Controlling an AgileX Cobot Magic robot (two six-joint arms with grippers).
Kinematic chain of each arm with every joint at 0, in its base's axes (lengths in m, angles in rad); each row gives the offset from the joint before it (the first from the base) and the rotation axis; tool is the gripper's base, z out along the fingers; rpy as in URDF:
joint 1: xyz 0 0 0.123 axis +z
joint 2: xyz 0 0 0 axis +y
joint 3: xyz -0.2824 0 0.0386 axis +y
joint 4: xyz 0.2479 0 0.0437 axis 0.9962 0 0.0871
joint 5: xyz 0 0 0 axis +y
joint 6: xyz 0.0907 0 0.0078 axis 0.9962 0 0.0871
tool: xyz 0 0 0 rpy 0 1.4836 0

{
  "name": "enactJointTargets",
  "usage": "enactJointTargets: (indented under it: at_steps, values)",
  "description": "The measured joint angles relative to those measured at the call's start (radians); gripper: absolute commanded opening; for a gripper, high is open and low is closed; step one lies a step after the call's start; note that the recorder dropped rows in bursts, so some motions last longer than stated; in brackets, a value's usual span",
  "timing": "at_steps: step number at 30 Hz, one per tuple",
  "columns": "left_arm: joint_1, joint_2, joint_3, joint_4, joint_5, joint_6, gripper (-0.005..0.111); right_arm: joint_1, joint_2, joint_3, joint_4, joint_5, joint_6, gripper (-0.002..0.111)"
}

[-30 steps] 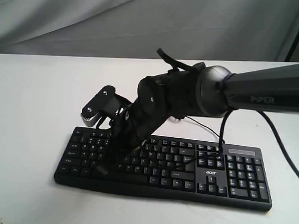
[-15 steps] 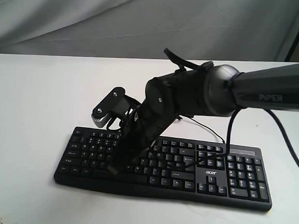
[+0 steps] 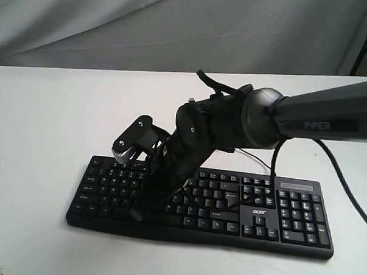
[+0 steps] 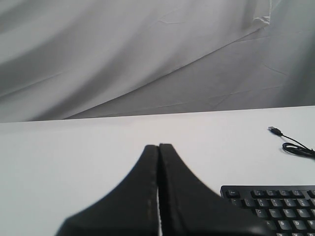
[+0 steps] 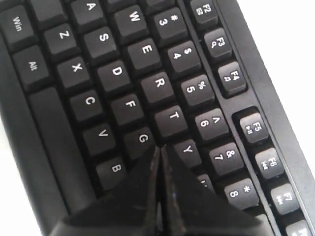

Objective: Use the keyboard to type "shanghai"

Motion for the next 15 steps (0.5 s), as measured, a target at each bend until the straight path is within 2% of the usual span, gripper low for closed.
enactJointTargets:
  at_steps: [15]
  values:
    - [0.0, 0.0, 0.0, 0.0, 0.0, 0.0, 0.0, 0.009, -0.02, -0.042, 0.004, 0.014, -0.003, 0.0]
